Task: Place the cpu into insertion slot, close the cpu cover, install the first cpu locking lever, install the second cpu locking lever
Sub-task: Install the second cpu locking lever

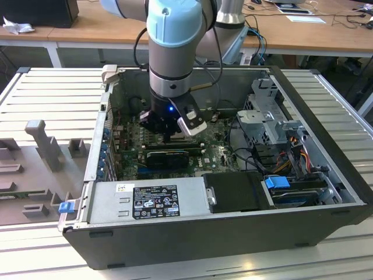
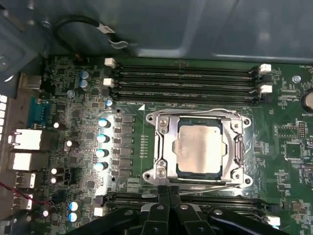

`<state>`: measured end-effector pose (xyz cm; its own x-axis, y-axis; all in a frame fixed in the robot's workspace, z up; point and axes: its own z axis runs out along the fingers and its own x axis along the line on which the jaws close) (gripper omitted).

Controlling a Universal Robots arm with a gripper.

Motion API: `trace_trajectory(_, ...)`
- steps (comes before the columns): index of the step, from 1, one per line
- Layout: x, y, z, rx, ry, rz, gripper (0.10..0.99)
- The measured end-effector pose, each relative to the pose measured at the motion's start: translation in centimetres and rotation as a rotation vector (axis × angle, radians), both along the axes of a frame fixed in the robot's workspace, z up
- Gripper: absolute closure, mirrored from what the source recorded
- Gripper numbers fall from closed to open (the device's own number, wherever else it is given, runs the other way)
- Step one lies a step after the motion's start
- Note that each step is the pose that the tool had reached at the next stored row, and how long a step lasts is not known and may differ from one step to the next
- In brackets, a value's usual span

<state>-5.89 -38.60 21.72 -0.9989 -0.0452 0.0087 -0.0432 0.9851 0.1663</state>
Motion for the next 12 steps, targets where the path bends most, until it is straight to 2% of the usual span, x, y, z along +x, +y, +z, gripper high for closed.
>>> trace_trajectory(3, -0.39, -0.37, -0.27, 0.027, -0.0001, 0.015, 0.98)
trace_trajectory(7, -0.85, -0.56, -0.56, 0.05, -0.0001, 0.018, 0.98)
trace_trajectory(10, -0.96, -0.56, -1.2, 0.073, -0.0005, 0.019, 0.98)
trace_trajectory(12, -1.03, -0.56, -1.41, 0.081, -0.0005, 0.018, 0.98)
